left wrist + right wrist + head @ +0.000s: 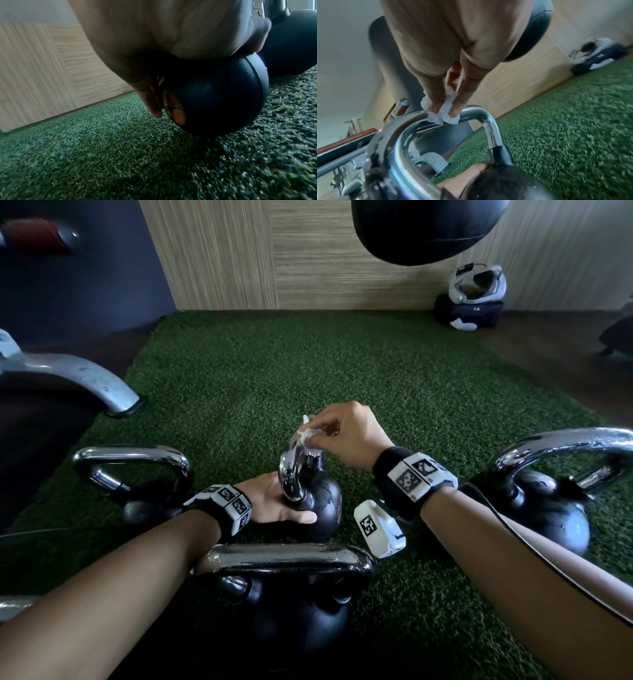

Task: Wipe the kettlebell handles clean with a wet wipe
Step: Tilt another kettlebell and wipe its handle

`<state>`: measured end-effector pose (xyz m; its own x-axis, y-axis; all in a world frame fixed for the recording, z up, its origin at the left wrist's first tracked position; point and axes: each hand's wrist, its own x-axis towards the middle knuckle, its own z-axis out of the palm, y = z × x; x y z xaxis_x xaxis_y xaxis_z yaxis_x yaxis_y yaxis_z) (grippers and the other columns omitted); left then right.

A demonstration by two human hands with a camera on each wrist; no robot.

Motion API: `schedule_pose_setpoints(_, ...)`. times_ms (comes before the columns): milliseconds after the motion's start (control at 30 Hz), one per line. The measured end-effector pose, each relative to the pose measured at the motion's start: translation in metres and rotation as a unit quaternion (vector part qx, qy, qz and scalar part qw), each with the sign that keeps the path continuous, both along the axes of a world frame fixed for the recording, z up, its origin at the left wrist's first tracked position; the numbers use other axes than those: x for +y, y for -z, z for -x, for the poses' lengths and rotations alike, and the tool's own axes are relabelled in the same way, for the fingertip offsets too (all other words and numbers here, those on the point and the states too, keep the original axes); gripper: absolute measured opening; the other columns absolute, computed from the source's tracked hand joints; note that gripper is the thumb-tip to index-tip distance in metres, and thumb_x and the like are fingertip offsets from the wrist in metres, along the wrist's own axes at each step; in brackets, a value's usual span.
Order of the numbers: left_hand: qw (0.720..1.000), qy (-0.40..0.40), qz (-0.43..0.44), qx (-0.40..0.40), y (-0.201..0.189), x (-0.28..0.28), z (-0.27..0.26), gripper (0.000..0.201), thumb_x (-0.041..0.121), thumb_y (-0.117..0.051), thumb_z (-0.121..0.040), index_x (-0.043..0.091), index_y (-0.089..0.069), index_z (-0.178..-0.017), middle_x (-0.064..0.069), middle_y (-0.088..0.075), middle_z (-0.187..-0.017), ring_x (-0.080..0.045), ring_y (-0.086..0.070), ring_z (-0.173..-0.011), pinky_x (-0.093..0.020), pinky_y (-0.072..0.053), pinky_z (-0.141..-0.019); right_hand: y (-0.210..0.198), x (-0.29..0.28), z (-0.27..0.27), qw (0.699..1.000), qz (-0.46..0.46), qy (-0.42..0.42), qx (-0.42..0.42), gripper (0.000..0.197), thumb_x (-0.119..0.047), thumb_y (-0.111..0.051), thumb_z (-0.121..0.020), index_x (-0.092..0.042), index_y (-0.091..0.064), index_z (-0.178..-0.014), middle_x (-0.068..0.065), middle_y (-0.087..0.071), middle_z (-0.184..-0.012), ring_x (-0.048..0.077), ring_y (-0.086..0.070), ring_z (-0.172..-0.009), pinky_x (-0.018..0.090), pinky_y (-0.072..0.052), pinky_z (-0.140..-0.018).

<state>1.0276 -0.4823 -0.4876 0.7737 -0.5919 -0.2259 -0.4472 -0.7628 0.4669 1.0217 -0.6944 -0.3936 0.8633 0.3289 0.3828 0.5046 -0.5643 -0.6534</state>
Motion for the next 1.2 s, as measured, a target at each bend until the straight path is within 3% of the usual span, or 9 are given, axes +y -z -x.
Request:
schedule_pose_setpoints(167,0.999,0.006,0.042,-0.033,-0.002,0.0,-0.001,0.086,0.06,-0.074,-0.085,0.04,-0.029,-0.156,0.022,-0.031,-0.156,-0.002,-0.031,-0.142,-0.027,-0.022,-0.123,0.014,0.01,0.013,0.998,-0.019,-0.023,0.047,0.018,-0.022,-0.094,-0.069,-0.019,-0.083,-0.084,-0.011,-0.074,-0.079,0.001,-0.067,-0.07,0.016,-0.053,-0.068)
schedule_pose_setpoints(300,0.999,-0.034,0.032,0.003,0.0,0.0,0.0,0.081,0.066,-0.072,-0.082,0.046,-0.034,-0.15,0.014,-0.049,-0.152,-0.011,-0.044,-0.139,-0.041,-0.033,-0.121,0.02,0.009,0.007,0.995,-0.07,-0.003,0.073,0.024,-0.025,-0.095,-0.068,-0.018,-0.083,-0.087,-0.01,-0.075,-0.075,-0.002,-0.063,-0.065,0.021,-0.053,-0.064)
schedule_pose_setpoints(433,0.999,-0.028,-0.018,-0.001,0.004,0.001,-0.002,0.092,0.082,-0.061,-0.078,0.047,-0.027,-0.156,0.015,-0.03,-0.164,-0.013,-0.031,-0.149,-0.044,-0.026,-0.125,0.033,0.007,0.01,0.992,-0.056,-0.035,0.109,0.022,-0.022,-0.096,-0.066,-0.015,-0.081,-0.081,-0.011,-0.072,-0.068,-0.007,-0.058,-0.058,0.013,-0.044,-0.059)
schedule_pose_setpoints(600,0.999,-0.039,0.029,0.006,0.006,-0.001,0.0,0.05,0.057,-0.076,-0.084,0.033,-0.062,-0.126,0.015,-0.062,-0.122,-0.008,-0.059,-0.115,-0.032,-0.048,-0.105,0.05,0.001,0.014,0.988,0.013,-0.055,0.143,0.022,-0.016,-0.095,-0.069,-0.011,-0.082,-0.087,-0.014,-0.068,-0.067,-0.009,-0.059,-0.056,0.009,-0.045,-0.057)
schedule_pose_setpoints(800,0.998,-0.011,0.061,-0.006,-0.002,-0.011,0.007,0.027,0.045,-0.082,-0.084,0.053,-0.059,-0.095,0.034,-0.06,-0.089,0.013,-0.057,-0.083,-0.018,-0.048,-0.082,0.061,-0.007,-0.001,0.968,-0.053,-0.056,0.238,0.019,-0.007,-0.086,-0.079,-0.016,-0.079,-0.095,0.014,-0.079,-0.098,0.017,-0.071,-0.085,0.047,-0.06,-0.092)
schedule_pose_setpoints(900,0.999,-0.016,0.049,-0.007,-0.003,-0.009,0.008,0.035,0.051,-0.082,-0.08,0.052,-0.056,-0.103,0.038,-0.057,-0.094,0.011,-0.057,-0.087,-0.024,-0.05,-0.083,0.064,-0.002,-0.002,0.957,-0.028,-0.099,0.273,0.018,-0.006,-0.078,-0.088,-0.003,-0.079,-0.105,0.012,-0.08,-0.103,0.012,-0.073,-0.086,0.038,-0.061,-0.09)
schedule_pose_setpoints(1000,0.999,-0.014,0.028,-0.016,-0.003,-0.008,0.013,0.035,0.046,-0.082,-0.082,0.039,-0.059,-0.107,0.03,-0.058,-0.096,0.019,-0.054,-0.092,-0.011,-0.042,-0.083,0.061,-0.003,0.002,0.935,-0.093,-0.145,0.31,0.021,0.006,-0.07,-0.09,0.011,-0.072,-0.11,0.025,-0.075,-0.109,0.016,-0.072,-0.084,0.03,-0.06,-0.083)
schedule_pose_setpoints(1100,0.999,-0.001,0.014,-0.032,-0.011,-0.011,0.023,0.031,0.038,-0.082,-0.084,0.029,-0.058,-0.101,0.028,-0.052,-0.086,0.025,-0.049,-0.087,0.0,-0.036,-0.074,0.057,-0.002,0.007,0.922,-0.102,-0.182,0.327,0.014,0.008,-0.066,-0.091,-0.001,-0.075,-0.099,0.017,-0.076,-0.097,0.013,-0.073,-0.077,0.025,-0.06,-0.075)
schedule_pose_setpoints(1200,1.0,-0.002,0.016,-0.025,-0.014,-0.012,0.024,0.034,0.046,-0.08,-0.082,0.043,-0.05,-0.097,0.036,-0.054,-0.092,0.014,-0.053,-0.087,-0.006,-0.04,-0.078,0.055,0.001,0.008,0.92,-0.092,-0.185,0.334,0.015,0.005,-0.065,-0.094,-0.001,-0.074,-0.105,0.017,-0.075,-0.102,0.015,-0.071,-0.077,0.024,-0.06,-0.072)
